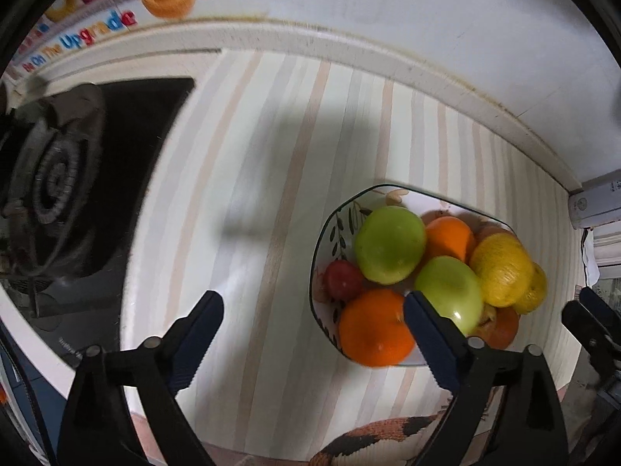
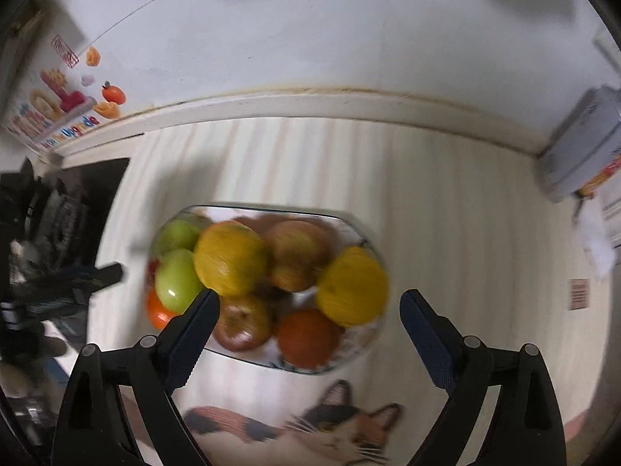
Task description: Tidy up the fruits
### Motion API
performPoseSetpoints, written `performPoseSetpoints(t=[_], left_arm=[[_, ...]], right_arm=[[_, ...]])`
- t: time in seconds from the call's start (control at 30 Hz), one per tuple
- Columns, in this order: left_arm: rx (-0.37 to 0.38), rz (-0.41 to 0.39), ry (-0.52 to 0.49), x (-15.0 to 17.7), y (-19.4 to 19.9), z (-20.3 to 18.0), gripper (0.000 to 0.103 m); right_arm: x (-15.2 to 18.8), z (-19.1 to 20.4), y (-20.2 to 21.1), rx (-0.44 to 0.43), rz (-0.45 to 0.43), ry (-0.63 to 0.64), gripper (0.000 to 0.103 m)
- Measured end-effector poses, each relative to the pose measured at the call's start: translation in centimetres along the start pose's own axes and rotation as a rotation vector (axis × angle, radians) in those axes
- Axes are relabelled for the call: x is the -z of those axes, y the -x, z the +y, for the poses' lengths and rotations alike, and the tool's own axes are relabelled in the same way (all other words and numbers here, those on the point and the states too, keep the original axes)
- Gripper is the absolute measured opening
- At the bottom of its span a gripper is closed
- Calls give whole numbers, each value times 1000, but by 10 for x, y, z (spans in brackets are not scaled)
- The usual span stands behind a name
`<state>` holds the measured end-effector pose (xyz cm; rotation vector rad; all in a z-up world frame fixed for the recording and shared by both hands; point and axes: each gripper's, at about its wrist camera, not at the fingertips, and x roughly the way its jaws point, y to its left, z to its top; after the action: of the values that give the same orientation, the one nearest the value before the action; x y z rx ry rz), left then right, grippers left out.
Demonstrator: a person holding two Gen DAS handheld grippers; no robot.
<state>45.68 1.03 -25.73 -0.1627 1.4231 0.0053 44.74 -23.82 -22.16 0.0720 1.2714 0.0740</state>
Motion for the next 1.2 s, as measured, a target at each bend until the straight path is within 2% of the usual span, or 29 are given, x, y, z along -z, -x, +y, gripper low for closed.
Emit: performPoseSetpoints(t=[0.1, 0.3, 0.57, 0.83, 1.2], left_arm=[[-9, -57, -5, 16, 24, -4, 97], [-6, -122, -24, 54, 62, -24, 97], [-20, -233, -97, 106, 118, -44, 97], [-10, -381, -183, 181, 196, -33, 97], [8, -509, -219, 271, 273, -10, 97]], right_arm=[[14, -6, 11, 23, -10, -2, 97], [42, -14, 47, 31, -59, -21, 97], [96, -8, 121, 49, -158, -38, 97], [171, 21, 201, 67, -277, -64, 97], [268, 58, 300, 84, -406, -53, 98]])
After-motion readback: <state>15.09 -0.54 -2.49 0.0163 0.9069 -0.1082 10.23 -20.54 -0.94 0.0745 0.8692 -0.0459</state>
